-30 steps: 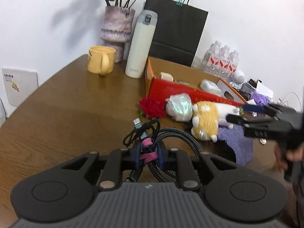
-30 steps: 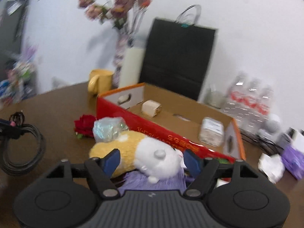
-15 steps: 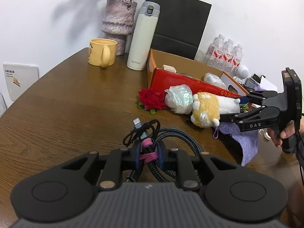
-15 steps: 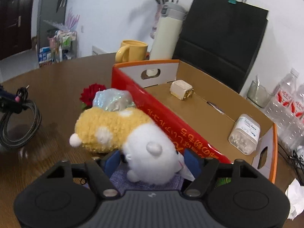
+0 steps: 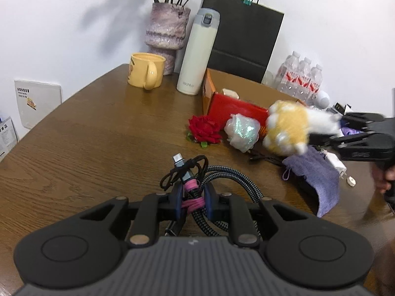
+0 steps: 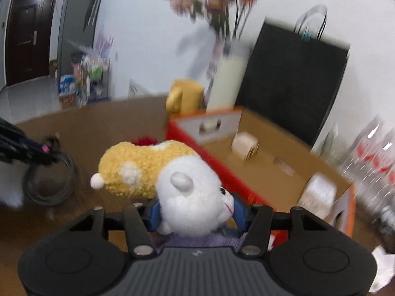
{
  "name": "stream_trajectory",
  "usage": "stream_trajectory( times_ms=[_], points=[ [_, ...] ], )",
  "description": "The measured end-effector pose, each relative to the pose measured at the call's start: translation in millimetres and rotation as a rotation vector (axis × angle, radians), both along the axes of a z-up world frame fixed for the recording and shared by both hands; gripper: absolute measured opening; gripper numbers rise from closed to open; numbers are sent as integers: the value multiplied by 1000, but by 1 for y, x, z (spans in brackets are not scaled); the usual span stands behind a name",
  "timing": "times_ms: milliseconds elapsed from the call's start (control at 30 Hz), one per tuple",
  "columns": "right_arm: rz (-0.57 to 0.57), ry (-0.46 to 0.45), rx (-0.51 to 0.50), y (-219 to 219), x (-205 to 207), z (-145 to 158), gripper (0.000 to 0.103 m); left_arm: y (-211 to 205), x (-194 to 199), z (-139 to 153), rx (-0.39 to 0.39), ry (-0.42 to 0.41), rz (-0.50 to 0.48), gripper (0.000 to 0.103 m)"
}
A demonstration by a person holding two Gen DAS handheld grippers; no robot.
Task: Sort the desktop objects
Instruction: 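Grasp and lift the yellow-and-white plush toy with the right tool, then lower the cable into the cardboard box with the left tool while the right tool drops the plush there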
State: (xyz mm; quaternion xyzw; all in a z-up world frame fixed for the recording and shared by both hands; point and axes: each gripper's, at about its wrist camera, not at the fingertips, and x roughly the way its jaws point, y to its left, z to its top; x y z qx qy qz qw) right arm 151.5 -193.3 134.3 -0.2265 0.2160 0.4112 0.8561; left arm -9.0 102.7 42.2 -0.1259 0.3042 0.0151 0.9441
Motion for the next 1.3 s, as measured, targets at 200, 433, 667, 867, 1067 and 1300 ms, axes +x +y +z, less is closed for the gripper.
stream_trajectory(
  times_ms=[200, 433, 667, 867, 1067, 1300],
  points=[
    [-14, -82, -196, -2, -88, 13, 57, 1, -15, 11, -6, -41, -2, 19],
    [-88, 77, -217, -12, -125, -28, 60, -14, -24, 3, -16, -32, -54, 19],
    [-90, 144, 46, -39, -133, -5, 58, -24, -21, -5, 9, -35, -63, 19],
    [-117, 182, 197, -31, -119, -7, 58, -22, -11, -18, -4, 3, -44, 19],
    [-177, 222, 223, 5, -93, -27, 48, -12, -5, -25, -23, 23, -12, 19],
    [-250, 241, 354, 8, -89, -5, 44, 3, -10, -2, -14, -31, 34, 13]
  ],
)
